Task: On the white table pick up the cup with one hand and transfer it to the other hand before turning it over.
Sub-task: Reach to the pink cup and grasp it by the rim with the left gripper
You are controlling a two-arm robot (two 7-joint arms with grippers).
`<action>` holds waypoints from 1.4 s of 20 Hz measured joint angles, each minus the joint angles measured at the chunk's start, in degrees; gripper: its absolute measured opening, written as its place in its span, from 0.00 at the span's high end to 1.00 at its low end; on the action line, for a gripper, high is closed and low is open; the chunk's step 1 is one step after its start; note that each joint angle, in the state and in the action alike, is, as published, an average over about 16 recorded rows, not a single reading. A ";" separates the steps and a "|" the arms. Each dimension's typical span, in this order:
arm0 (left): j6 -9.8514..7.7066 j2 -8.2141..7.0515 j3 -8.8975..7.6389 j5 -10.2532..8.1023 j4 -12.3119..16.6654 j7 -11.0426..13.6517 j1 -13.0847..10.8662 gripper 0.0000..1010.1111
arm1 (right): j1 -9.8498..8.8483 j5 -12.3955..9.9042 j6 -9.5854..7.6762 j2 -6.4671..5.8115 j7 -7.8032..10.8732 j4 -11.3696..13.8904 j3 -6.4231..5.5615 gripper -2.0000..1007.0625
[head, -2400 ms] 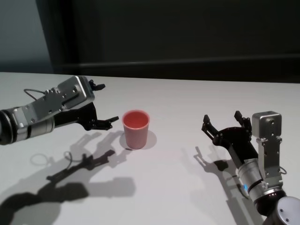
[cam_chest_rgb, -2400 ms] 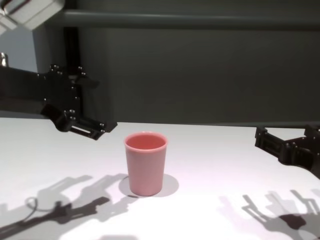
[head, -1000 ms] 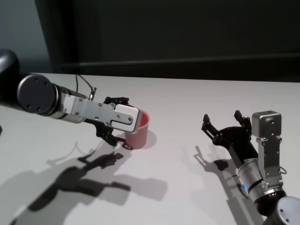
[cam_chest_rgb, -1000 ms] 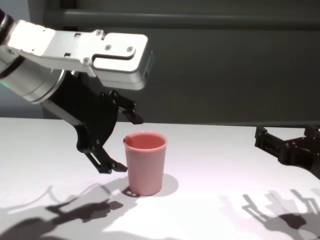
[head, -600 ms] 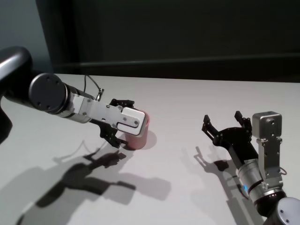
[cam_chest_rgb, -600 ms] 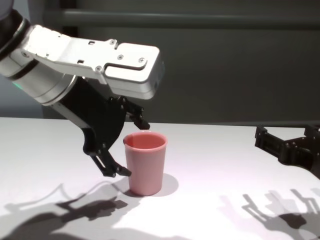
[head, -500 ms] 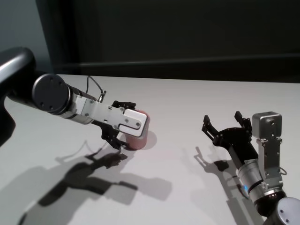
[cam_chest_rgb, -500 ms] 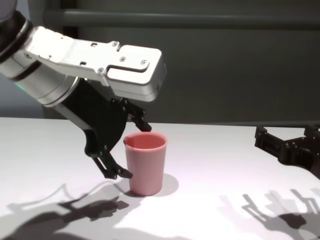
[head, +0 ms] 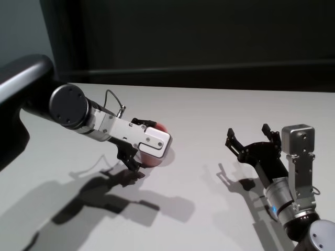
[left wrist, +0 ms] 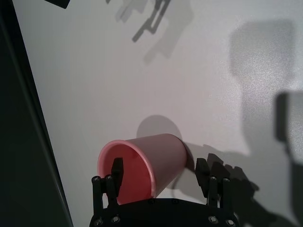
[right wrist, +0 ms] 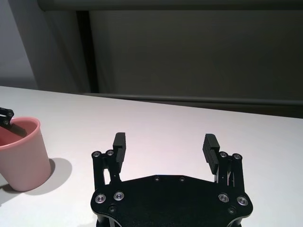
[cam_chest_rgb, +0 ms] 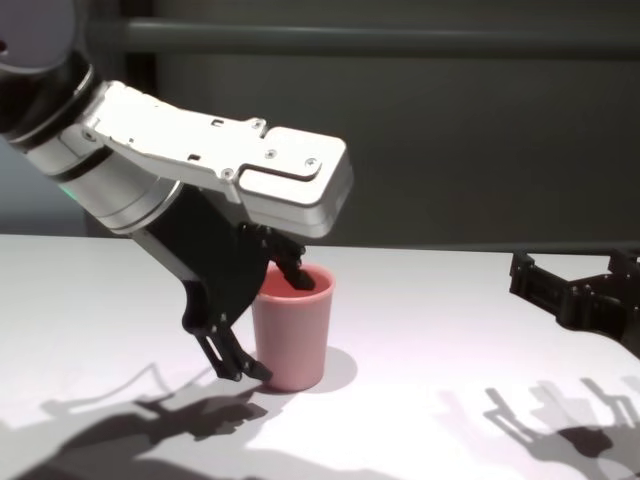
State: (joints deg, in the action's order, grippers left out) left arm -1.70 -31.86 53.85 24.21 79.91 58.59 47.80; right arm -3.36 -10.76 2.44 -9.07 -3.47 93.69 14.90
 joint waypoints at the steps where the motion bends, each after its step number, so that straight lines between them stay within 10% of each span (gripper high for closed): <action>1: 0.08 0.18 0.25 0.01 -0.33 0.07 0.20 0.01 | 0.00 0.00 0.00 0.00 0.00 0.00 0.00 0.01; 13: 0.96 1.42 1.95 -1.25 -2.85 0.20 1.64 0.13 | 0.00 0.00 0.00 0.00 0.00 0.00 0.00 0.01; 28: 1.50 1.81 2.85 -5.09 -4.09 0.34 2.19 0.62 | 0.00 0.00 0.00 0.00 0.00 0.00 0.00 0.01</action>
State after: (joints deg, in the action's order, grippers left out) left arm -0.21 -30.05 56.70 19.12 75.82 58.93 49.99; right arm -3.36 -10.76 2.44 -9.07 -3.47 93.69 14.90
